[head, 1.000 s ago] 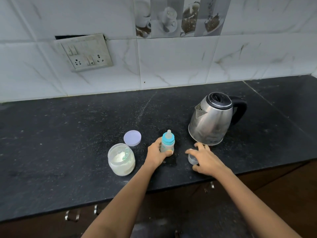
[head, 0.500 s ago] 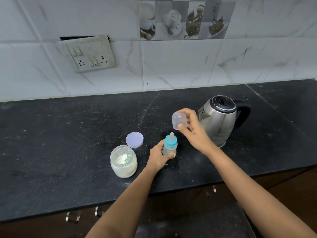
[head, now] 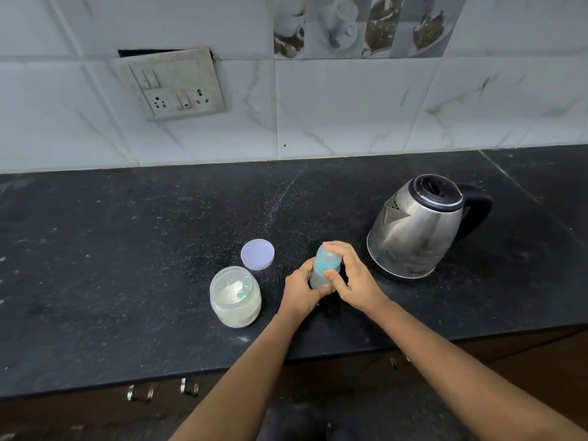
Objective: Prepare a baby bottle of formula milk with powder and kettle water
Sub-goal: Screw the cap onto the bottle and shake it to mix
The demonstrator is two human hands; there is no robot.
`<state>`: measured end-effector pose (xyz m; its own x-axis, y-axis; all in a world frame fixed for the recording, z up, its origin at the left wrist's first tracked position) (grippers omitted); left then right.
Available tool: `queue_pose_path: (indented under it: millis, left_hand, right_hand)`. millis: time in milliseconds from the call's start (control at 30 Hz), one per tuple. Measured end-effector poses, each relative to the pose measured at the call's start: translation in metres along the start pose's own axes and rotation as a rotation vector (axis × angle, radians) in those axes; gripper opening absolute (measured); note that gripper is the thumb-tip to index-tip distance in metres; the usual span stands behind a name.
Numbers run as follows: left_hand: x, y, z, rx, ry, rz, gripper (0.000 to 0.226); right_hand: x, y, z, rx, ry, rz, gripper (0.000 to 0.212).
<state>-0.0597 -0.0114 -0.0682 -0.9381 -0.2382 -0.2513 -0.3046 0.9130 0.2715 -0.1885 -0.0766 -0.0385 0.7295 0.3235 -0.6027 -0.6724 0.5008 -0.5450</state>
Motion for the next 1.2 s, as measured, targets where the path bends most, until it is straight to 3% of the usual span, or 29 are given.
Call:
queue_pose_path:
  millis: [200, 333, 400, 533, 800, 967, 1067, 1200]
  left_hand:
    - [0.000, 0.002, 0.001, 0.050, -0.039, -0.049, 0.051]
    - [-0.006, 0.004, 0.013, 0.066, -0.294, -0.113, 0.067]
    - [-0.010, 0.010, 0.023, 0.010, -0.400, -0.184, 0.076]
    - [-0.011, 0.021, 0.028, 0.064, -0.542, -0.319, 0.059]
    - [-0.007, 0.027, 0.037, 0.004, -0.671, -0.416, 0.066]
    - [-0.008, 0.024, 0.038, -0.003, -0.631, -0.447, 0.053]
    - [-0.009, 0.023, 0.040, 0.014, -0.616, -0.461, 0.052]
    - [-0.009, 0.022, 0.043, 0.012, -0.616, -0.471, 0.050]
  right_hand:
    - [0.015, 0.005, -0.007, -0.012, 0.010, -0.082, 0.046]
    - [0.013, 0.005, -0.007, -0.027, -0.017, -0.055, 0.044]
    - [0.011, 0.007, -0.007, -0.014, -0.033, -0.035, 0.050]
    - [0.009, 0.009, -0.006, 0.060, -0.117, 0.045, 0.074]
    - [-0.005, -0.004, -0.016, 0.124, -0.241, 0.104, 0.089]
    - [-0.017, -0.021, -0.019, 0.349, -0.508, -0.078, 0.091]
    - [-0.020, -0.033, -0.014, 0.396, -0.726, -0.181, 0.077]
    - [-0.012, -0.047, -0.005, 0.656, -1.231, -0.220, 0.065]
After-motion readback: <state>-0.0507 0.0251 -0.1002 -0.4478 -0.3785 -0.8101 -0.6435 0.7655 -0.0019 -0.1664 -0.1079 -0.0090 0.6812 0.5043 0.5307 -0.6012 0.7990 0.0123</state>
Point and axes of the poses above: each hand's wrist, its own y-axis away from the middle knuckle, its own x-axis out of the palm, z = x × y, the point moved 2 cm from there along -y, towards the middle knuckle, and after that the axes turned 11 degrees about -x, right-handed, at the moved point
